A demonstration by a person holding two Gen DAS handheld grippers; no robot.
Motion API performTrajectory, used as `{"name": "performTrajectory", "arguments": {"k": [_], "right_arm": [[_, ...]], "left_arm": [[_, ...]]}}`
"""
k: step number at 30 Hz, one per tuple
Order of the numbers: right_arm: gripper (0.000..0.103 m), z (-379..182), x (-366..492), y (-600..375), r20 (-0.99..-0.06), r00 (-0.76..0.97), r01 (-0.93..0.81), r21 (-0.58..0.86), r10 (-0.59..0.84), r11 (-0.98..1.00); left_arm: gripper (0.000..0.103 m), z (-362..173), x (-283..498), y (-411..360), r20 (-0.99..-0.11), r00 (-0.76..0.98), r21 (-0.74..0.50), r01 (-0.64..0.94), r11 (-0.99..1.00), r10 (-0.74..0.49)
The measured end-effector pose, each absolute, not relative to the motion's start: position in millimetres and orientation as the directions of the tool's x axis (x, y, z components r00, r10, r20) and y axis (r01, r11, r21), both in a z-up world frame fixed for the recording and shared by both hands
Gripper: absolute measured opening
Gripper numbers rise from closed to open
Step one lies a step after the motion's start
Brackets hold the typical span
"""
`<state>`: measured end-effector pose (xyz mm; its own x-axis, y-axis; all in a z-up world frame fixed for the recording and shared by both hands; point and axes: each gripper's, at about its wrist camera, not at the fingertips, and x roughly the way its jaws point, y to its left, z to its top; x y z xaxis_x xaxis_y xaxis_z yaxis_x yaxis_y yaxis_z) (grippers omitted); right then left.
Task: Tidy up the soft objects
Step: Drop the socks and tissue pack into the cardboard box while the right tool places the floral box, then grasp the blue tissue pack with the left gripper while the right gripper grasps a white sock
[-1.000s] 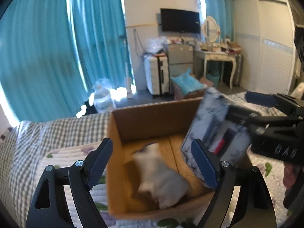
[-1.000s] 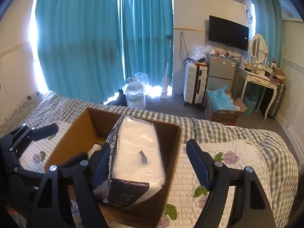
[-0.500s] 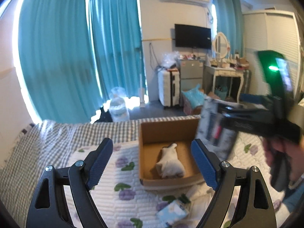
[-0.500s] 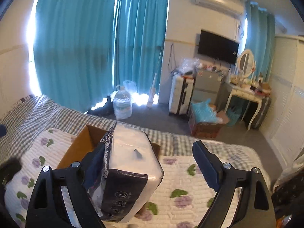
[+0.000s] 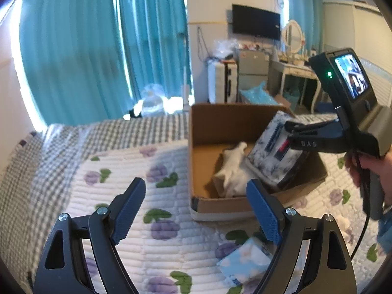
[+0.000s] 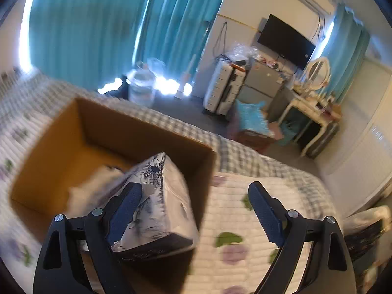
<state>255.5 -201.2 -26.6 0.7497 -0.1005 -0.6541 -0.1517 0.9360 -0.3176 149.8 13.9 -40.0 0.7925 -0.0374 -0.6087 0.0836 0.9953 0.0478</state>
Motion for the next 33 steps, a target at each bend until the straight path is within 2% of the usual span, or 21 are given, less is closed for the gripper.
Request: {"name": "performTrajectory", "arguments": {"k": [3, 6, 8, 12, 17, 23, 29, 30, 31, 33], "right_arm": [[0.089, -38, 262, -207, -0.640, 0.752, -0.153, -0.402, -0.157, 0.903], [0.089, -43, 262, -215, -0.634, 0.760, -0.163, -0.397, -0.142, 0.903], [0.089, -40, 259, -221, -0.660, 0.749, -0.197, -0.307, -0.059, 0.931], [0.089, -22, 256, -241, -0.685, 0.705, -0.252, -0.004, 0.181, 0.968], [0.089, -1, 248, -255, -0.659, 0.683, -0.288, 0.156, 0.317, 0.945], [0.089, 34, 209, -261, -0.618, 0.753, -0.277, 0.009, 0.223, 0.961], [0.089, 68, 126, -278, -0.591, 0.788, -0.287, -0.104, 0.173, 0.952], [0.089, 68, 114, -280, -0.598, 0.783, -0.292, -0.111, 0.170, 0.950], [0.089, 68, 106, -281, -0.607, 0.776, -0.298, -0.112, 0.172, 0.948], [0.089, 58, 85, -286, -0.642, 0.744, -0.319, -0.095, 0.187, 0.943]], "left_arm": [[0.085, -49, 156, 9, -0.615, 0.788, 0.059, 0.092, 0.994, -0.037], [0.085, -53, 161, 7, -0.624, 0.780, 0.045, 0.094, 0.994, -0.046], [0.085, -55, 163, 5, -0.629, 0.776, 0.035, 0.096, 0.995, -0.052], [0.085, -52, 163, -7, -0.626, 0.777, 0.039, 0.110, 0.993, -0.061], [0.085, -42, 155, -22, -0.616, 0.785, 0.056, 0.130, 0.990, -0.068], [0.085, -20, 124, -26, -0.598, 0.798, 0.064, 0.140, 0.988, -0.075], [0.086, 10, 75, -31, -0.560, 0.823, 0.034, 0.138, 0.990, -0.096], [0.089, 10, 67, -32, -0.561, 0.822, 0.027, 0.136, 0.990, -0.098], [0.098, 10, 60, -33, -0.562, 0.821, 0.022, 0.135, 0.991, -0.100], [0.101, 6, 45, -35, -0.548, 0.831, 0.015, 0.127, 0.992, -0.098]]}}
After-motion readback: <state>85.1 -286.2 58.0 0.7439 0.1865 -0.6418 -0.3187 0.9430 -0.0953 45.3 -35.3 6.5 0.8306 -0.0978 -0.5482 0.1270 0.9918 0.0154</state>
